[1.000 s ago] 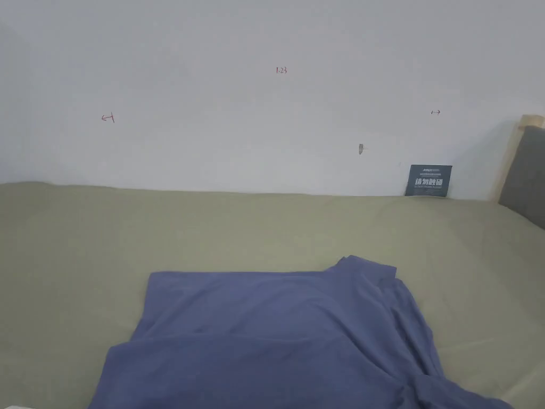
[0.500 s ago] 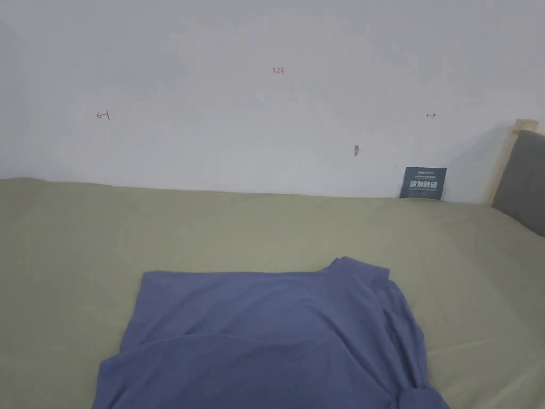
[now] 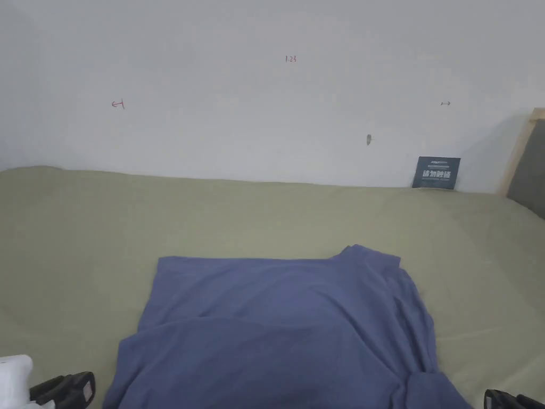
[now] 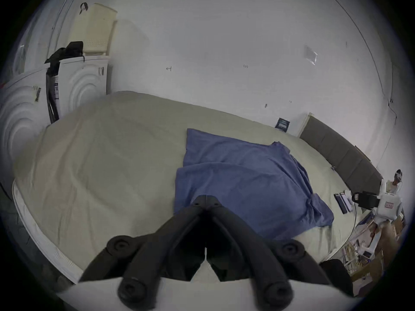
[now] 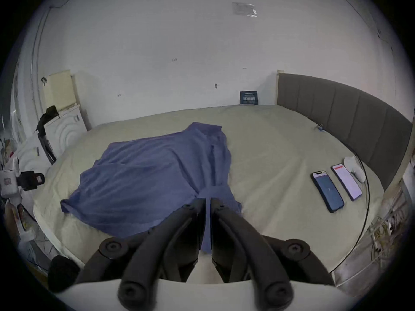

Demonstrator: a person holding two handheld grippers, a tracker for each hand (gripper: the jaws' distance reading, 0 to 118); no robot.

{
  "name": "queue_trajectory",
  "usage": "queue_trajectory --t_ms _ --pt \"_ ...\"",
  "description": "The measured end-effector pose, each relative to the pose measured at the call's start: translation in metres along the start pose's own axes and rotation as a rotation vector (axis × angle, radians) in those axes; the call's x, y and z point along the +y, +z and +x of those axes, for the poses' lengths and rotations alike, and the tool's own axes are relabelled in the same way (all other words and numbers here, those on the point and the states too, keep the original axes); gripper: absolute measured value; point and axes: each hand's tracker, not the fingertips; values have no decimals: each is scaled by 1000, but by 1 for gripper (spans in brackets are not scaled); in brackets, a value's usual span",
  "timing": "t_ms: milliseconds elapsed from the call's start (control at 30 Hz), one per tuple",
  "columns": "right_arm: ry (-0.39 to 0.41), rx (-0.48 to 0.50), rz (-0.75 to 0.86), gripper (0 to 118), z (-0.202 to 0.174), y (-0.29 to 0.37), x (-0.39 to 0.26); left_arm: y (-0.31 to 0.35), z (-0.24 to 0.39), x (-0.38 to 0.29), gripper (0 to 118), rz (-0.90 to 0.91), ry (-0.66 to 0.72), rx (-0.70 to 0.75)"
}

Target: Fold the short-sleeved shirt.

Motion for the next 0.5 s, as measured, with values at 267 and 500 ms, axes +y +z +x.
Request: queue_trajectory --t_ms 267,500 --pt "77 0 -10 7 8 -3 -2 -23 -24 -8 33 -171 -37 -33" --pt "25 -20 -38 7 28 -3 -9 -74 -45 -45 110 -377 -86 30"
